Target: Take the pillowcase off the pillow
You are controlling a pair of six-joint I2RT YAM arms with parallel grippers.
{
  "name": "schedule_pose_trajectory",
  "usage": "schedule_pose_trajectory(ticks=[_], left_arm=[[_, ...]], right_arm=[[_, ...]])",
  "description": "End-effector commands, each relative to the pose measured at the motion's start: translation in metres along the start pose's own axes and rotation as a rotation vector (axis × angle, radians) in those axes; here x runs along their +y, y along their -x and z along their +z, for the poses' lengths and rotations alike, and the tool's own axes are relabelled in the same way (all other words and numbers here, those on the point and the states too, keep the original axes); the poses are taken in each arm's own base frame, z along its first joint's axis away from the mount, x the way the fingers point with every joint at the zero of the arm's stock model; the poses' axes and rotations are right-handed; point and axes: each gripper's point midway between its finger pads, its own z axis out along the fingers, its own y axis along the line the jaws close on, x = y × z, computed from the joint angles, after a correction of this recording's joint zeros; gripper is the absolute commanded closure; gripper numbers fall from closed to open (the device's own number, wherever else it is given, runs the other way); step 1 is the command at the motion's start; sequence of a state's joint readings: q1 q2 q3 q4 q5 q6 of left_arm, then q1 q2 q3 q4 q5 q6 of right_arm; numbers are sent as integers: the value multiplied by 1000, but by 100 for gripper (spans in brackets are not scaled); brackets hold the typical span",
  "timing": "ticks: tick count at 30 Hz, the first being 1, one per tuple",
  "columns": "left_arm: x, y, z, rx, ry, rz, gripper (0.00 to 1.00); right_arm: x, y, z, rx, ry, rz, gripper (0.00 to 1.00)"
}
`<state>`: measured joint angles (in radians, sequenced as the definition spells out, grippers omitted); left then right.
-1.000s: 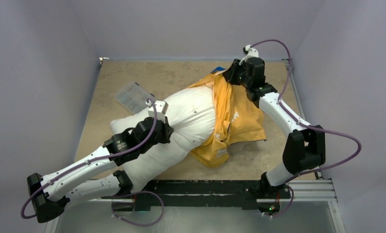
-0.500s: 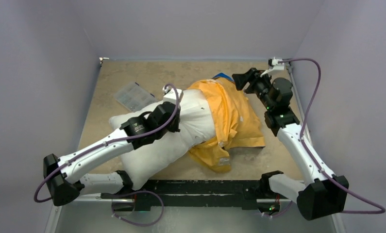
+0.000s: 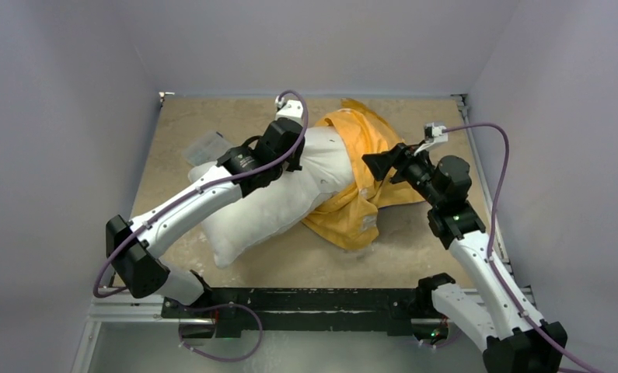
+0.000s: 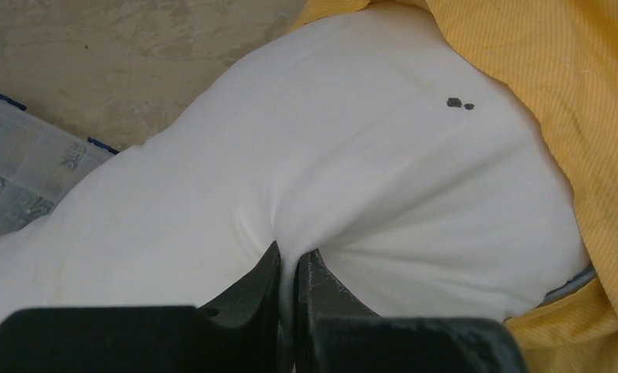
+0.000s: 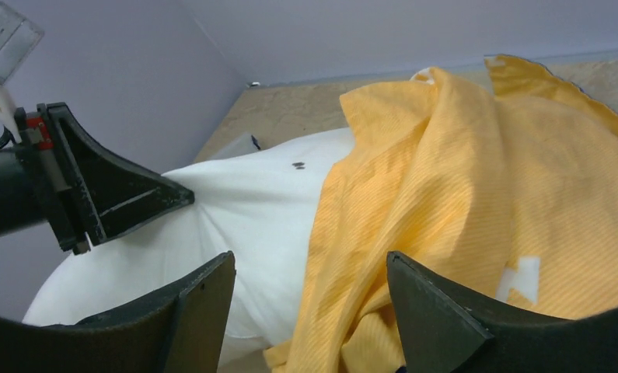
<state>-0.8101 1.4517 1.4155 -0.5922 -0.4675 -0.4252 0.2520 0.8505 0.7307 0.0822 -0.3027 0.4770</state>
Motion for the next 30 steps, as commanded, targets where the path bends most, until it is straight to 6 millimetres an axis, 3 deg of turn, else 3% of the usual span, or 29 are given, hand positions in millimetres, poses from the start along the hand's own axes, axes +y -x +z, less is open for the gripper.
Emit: schedule_pose_trajectory(ticks=[1,8,13,20,22,24,28,30], left_arm=[[-1,76,-13,-195,-27,-98,100],[4,90,-9,-209,-30,-123,100],[4,100,-14,-223,-49,-131,100],[12,95,-23,-226,-43,-130,100],[14,95,-25,-227,-42,-133,100],[15,96,-28,-232,-47,-138,100],[23,96,-39,-240,-38,-140,100],[33,94,-48,-248,-19,-147,100]], right_arm=[[-2,-19,3,56,1,57,25],[-2,-46,11,114,-8,100,26],[-28,-56,22,99,-136,139,26],[-59,-69,31,82,-273,154,28],[-64,-72,33,93,-291,145,35],[-64,-73,35,93,-291,143,50],[-66,-70,35,79,-308,148,94],[-67,-67,33,65,-314,161,100]])
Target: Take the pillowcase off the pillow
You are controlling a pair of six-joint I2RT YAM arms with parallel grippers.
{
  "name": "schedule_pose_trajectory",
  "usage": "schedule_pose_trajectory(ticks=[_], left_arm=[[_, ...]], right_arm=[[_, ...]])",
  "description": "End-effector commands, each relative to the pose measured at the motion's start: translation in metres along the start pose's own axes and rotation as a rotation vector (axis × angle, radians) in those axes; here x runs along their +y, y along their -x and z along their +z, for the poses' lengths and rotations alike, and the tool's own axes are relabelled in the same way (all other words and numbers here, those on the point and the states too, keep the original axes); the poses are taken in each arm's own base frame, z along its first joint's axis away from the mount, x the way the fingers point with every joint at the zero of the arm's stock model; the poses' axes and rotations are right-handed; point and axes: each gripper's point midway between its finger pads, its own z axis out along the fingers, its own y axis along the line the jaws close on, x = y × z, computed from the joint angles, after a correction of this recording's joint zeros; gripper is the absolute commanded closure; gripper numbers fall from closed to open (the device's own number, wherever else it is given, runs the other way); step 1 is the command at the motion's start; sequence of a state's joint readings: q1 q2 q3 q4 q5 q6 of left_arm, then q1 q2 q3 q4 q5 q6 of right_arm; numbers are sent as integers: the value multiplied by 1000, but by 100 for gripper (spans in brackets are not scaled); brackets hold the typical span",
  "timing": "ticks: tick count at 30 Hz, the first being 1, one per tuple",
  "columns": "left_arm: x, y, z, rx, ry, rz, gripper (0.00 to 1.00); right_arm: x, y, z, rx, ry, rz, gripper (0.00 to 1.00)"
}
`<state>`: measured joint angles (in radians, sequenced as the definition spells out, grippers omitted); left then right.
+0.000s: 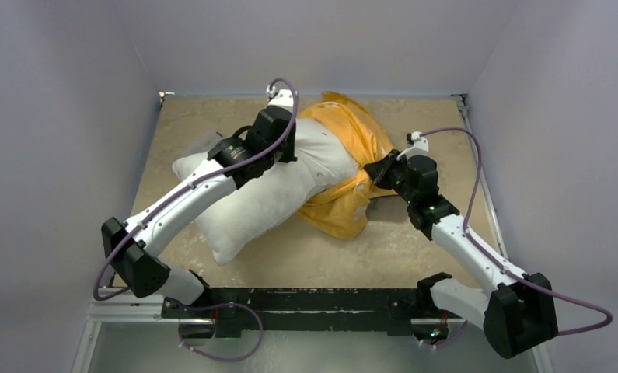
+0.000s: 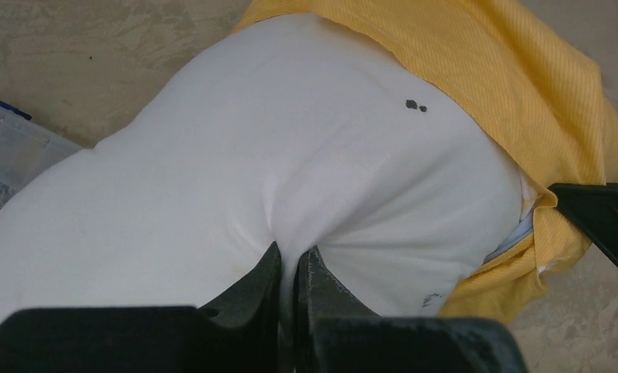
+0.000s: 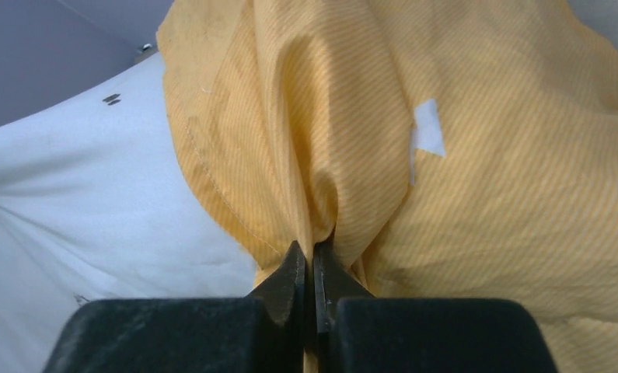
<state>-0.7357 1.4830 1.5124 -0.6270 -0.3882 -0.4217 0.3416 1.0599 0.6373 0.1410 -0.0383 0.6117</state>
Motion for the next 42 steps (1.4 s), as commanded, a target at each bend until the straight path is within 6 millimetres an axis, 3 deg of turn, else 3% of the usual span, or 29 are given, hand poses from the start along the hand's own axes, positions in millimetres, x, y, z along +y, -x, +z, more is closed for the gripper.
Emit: schedule_pose_trajectory(ticks=[1,3,9,15,20,25,29,33,36,41,42], left_arm=[[25,67,-57,-250,8,-100,100],[39,63,-67,-258,32,-108,100],[82,23,-89,-230,134,-103,100],[118,-11,-106,-209,248,-96,100],[141,-13,-126,-234,332,-83,100],[142,-6,-133,-247,325,-53,100],[117,-8,-117,-212,204,-7,100],[75,-17,-97,-151,2,21,100],[30,-31,-88,-95,-224,17,100],[-54,-77,-98,23,-517,101,100],[-74,-93,-104,63,-570,149,95]], right_arm=[[-5,17,-2,-76,-48,14,100],[-10,30,-5,-123,-88,29,100],[-26,78,-17,-271,-166,45,100],[-50,98,-19,-327,-211,49,100],[-79,118,-29,-378,-261,48,100],[-92,140,-38,-413,-269,24,100],[-66,145,-31,-364,-140,-52,100],[-42,147,-31,-332,-30,-132,74],[-30,143,-35,-303,24,-156,50],[-18,146,-46,-296,53,-206,28],[-16,147,-47,-291,56,-224,25]])
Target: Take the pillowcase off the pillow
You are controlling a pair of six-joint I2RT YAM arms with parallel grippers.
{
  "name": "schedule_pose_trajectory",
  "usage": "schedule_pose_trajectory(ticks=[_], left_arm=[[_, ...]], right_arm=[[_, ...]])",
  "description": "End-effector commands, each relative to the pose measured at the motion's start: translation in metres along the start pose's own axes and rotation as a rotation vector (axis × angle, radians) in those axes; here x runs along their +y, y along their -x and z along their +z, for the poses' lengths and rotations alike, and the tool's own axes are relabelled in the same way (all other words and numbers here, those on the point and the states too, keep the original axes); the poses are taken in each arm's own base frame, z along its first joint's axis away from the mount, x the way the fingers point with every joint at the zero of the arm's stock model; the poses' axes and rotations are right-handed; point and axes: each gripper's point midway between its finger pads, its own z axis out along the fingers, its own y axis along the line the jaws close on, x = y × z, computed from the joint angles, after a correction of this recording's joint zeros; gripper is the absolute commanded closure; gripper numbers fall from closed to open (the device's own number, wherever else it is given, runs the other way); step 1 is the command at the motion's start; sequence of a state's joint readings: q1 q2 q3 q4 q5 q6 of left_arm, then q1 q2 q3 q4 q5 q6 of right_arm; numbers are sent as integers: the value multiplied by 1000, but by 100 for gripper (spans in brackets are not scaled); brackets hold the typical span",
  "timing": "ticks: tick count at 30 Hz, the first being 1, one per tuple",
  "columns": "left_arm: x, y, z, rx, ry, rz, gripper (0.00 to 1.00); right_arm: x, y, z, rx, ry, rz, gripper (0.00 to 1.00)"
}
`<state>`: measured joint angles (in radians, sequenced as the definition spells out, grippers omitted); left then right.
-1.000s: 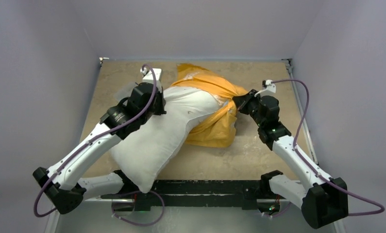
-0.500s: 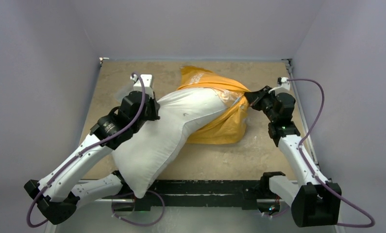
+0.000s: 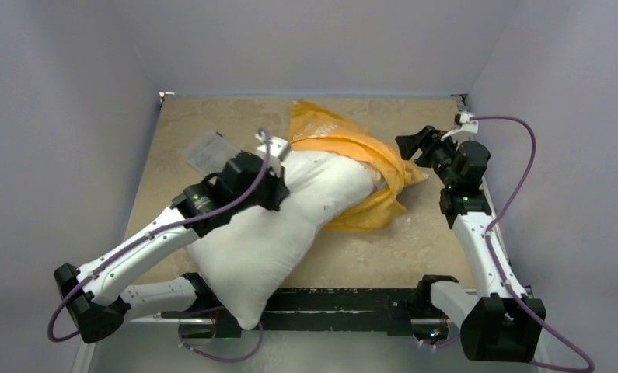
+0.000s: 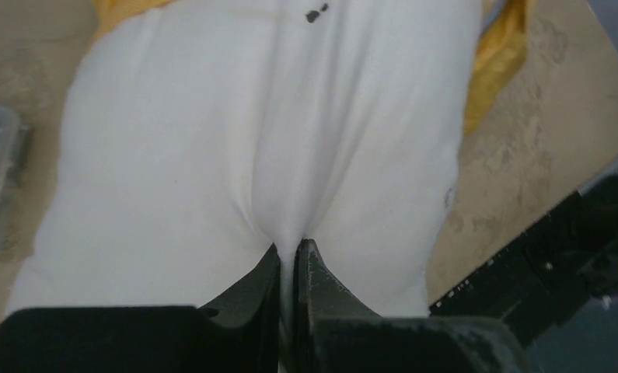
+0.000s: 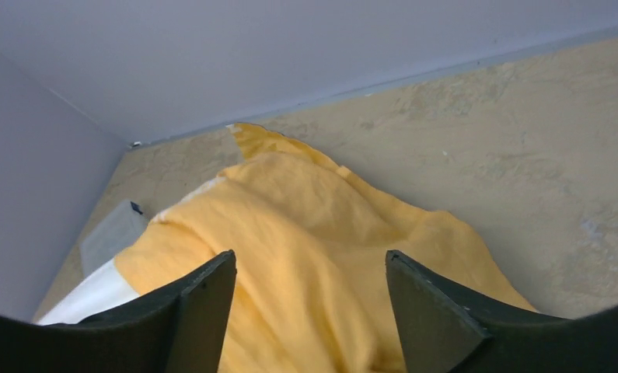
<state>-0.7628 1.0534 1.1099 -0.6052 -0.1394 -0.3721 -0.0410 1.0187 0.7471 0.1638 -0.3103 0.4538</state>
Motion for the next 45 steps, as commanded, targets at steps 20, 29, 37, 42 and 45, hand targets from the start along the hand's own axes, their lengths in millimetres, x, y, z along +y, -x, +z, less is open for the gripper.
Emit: schedule_pose_trajectory(ticks=[20,29,37,42,45], left_arm=[[40,56,35,-132,199,-130,20],[61,-8,108,45,49,-341,16],[47,-50,120,148,-47,-379,37],[35,-56,107,154,-89,-352,71],[32,-53,100,143,-91,-315,97]], right_arm=[[80,-11,16,41,206,-111,6],[97,-16,36,73,218,-160,1],[120,-24,70,118,222,-195,1],[136,-48,99,190,215,-232,1],[144,-62,117,236,194,-264,1]])
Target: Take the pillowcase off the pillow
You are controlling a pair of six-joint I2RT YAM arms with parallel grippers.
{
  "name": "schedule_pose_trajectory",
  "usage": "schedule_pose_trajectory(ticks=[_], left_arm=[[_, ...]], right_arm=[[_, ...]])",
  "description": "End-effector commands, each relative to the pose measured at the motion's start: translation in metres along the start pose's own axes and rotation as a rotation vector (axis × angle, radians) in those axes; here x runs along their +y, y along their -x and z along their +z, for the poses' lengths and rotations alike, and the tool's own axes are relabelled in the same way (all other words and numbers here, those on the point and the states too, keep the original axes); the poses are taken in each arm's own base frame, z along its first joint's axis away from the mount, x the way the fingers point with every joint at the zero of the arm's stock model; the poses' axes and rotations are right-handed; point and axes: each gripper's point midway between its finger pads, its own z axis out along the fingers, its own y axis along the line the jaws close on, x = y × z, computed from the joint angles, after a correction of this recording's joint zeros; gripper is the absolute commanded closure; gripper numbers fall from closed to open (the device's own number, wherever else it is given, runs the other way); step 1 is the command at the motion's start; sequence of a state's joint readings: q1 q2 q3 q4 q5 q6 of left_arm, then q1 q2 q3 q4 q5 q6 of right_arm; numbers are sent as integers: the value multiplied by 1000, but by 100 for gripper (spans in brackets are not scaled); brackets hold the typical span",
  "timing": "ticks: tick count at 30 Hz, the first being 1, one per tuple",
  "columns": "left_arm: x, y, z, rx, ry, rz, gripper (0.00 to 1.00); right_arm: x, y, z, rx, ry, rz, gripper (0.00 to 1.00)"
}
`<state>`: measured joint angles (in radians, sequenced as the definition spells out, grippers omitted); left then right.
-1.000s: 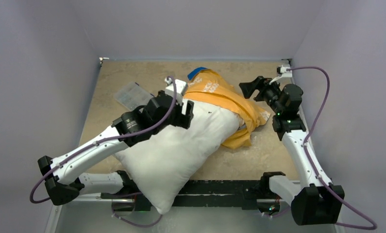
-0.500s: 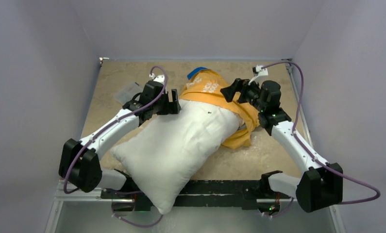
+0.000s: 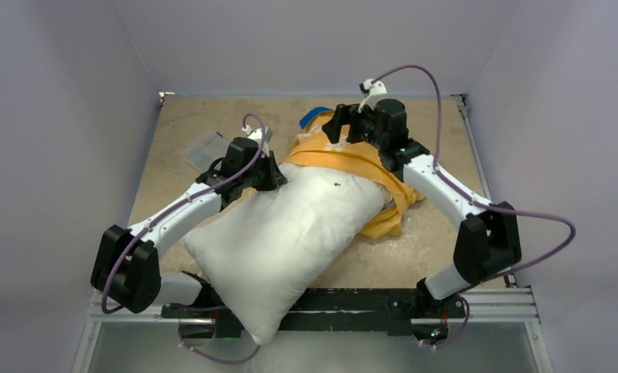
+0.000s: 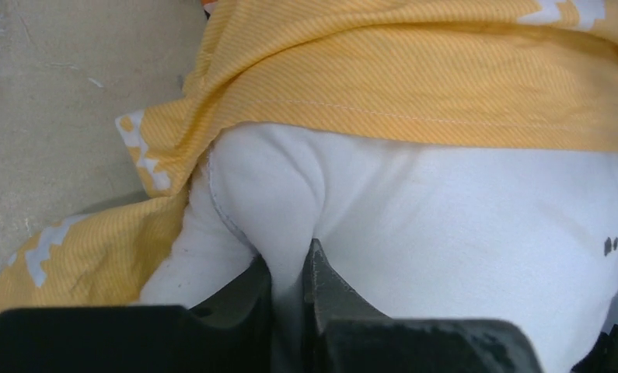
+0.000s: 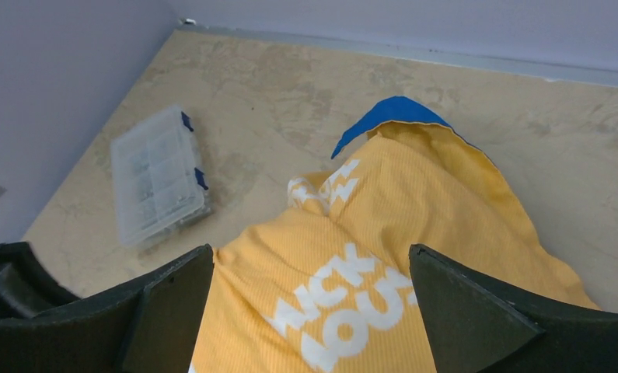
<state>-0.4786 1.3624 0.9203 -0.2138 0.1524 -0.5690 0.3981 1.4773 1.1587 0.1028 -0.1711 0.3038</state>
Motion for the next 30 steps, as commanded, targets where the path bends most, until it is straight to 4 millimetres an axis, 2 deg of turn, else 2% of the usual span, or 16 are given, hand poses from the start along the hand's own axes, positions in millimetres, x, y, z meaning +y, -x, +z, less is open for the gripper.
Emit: schedule_pose_trajectory(ticks=[1,5,11,15,18,20,23,27,30], left_arm=[[-19,-14,-15,36,-54,66,100],[-25,-9,-25,8,23,170,100],[-38,-1,-39,-45,67,260,100],[-42,7,-52,-86,94,291,100],[-42,11,-62,-101,113,313,100],[-43,15,-69,-118,118,327,100],[-43,22,-81,-143,128,347,100],[-40,36,-100,-191,157,364,100],[-39,48,-118,-242,179,372,100]], right_arm=[[10,2,26,34,-38,-65,1],[27,-7,47,64,-27,-100,1],[57,-48,67,178,-7,-175,2],[43,-78,73,248,-85,-189,5],[28,-86,70,257,-157,-186,12],[12,-87,65,253,-250,-183,27],[-9,-88,55,249,-371,-179,55],[-20,-53,38,149,-448,-147,97],[-37,-15,19,47,-504,-88,100]])
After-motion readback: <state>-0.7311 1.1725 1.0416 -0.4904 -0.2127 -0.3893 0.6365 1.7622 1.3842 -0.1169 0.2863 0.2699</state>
